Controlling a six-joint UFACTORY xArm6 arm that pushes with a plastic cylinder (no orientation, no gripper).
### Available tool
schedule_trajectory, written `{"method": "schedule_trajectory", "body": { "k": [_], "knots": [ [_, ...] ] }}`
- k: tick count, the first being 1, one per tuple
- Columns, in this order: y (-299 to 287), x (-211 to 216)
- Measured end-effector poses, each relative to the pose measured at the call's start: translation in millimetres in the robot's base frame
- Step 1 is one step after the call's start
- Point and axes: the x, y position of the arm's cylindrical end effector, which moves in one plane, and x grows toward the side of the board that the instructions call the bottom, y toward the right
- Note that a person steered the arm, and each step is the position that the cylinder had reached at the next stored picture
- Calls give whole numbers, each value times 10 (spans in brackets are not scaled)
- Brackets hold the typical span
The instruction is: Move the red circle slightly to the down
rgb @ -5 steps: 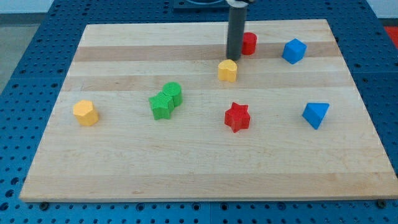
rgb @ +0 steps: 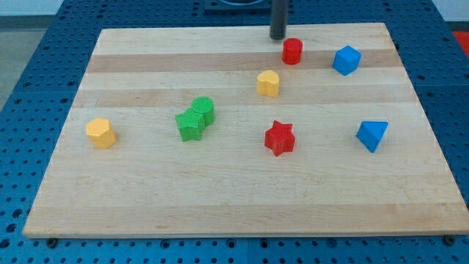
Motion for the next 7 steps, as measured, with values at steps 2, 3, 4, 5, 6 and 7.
{"method": "schedule_trajectory", "body": {
  "k": [2, 3, 4, 5, 6, 7],
  "knots": [
    [91, 143],
    [0, 466],
    [0, 466],
    [0, 466],
    [0, 466],
    [81, 566]
  ]
}}
